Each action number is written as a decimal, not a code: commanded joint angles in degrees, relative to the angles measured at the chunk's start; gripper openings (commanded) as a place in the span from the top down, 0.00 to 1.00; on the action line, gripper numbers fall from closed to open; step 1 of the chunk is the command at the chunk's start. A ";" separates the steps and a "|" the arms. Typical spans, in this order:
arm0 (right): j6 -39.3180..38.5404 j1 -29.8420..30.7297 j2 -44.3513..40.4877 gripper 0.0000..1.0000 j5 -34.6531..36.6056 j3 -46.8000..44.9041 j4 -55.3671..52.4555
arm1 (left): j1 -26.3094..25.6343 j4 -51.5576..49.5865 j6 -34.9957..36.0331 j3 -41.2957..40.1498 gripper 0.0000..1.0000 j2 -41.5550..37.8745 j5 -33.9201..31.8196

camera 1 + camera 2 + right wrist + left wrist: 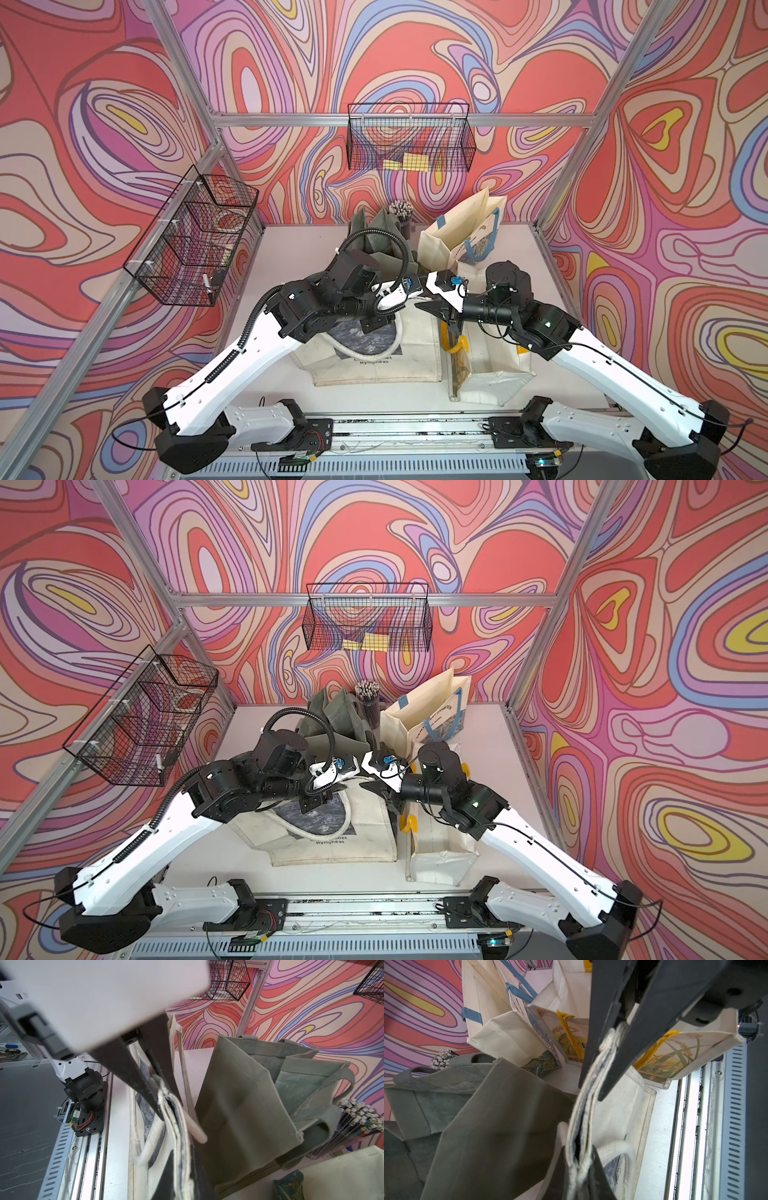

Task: Put away the canvas bag
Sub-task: Press the canvas bag at the center of the board.

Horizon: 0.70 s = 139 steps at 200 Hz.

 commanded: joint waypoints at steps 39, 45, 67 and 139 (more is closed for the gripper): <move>6.08 0.02 -4.01 0.48 -2.05 -5.70 8.00 | 0.82 3.13 11.72 -1.03 1.00 -5.31 1.95; 7.12 0.08 -4.55 0.46 -2.04 -7.00 9.42 | 0.92 2.63 12.94 -0.90 1.00 -5.65 2.90; 10.75 0.07 -5.38 0.40 -2.09 -10.55 13.67 | 1.71 1.33 15.22 -0.22 1.00 -6.63 6.79; 12.63 0.04 -2.89 0.33 -4.34 -12.97 14.77 | 8.03 -1.41 21.46 2.53 1.00 -8.48 14.92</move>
